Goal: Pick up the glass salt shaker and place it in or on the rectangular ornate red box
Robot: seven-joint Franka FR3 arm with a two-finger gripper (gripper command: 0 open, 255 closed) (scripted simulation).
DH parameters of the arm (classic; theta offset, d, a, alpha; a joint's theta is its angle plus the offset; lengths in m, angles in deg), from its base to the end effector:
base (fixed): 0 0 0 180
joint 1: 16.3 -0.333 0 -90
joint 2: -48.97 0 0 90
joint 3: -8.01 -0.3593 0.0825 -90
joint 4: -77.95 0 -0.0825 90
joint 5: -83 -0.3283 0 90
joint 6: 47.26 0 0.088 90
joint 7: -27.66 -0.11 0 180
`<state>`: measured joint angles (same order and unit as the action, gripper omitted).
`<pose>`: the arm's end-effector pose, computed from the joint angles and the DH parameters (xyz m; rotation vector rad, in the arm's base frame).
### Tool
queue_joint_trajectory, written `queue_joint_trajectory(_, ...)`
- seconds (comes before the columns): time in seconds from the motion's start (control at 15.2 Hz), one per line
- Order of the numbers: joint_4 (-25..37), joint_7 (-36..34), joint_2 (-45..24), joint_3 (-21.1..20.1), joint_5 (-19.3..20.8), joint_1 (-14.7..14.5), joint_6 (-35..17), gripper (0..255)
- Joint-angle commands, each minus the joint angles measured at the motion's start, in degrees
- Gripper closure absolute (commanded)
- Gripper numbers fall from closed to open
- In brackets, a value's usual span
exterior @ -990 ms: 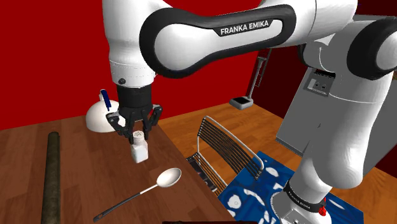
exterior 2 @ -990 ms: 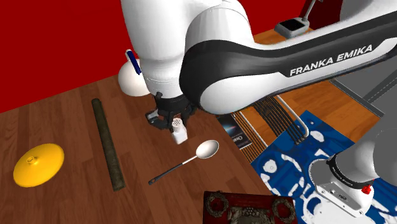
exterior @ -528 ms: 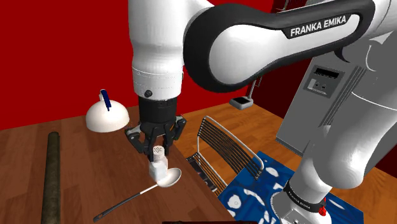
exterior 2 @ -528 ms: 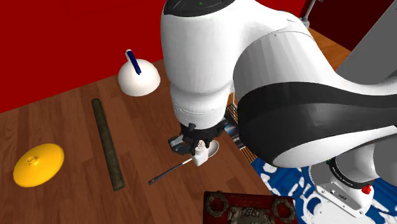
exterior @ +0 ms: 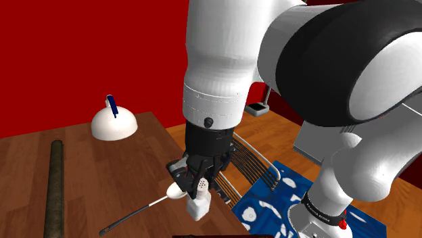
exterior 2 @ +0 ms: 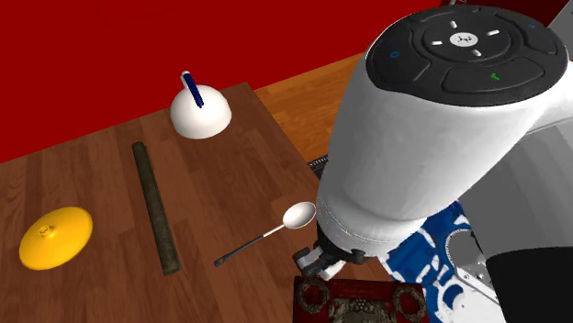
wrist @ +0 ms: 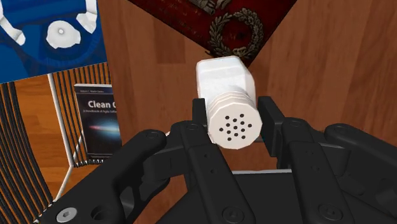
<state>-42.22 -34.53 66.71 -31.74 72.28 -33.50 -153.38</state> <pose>0.1858 0.3824 0.5717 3.1230 -0.2624 0.0229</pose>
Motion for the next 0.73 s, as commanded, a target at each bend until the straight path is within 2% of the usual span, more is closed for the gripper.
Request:
queue_joint_trajectory(0.0,-1.63,-0.95,3.26,-0.27,-2.16,-1.59,1.04,255)
queue_joint_trajectory(0.46,-5.74,-5.77,13.36,-1.64,-8.72,-7.89,5.26,255)
queue_joint_trajectory(0.66,-7.88,-5.69,13.26,-2.29,-9.10,-8.04,2.98,255)
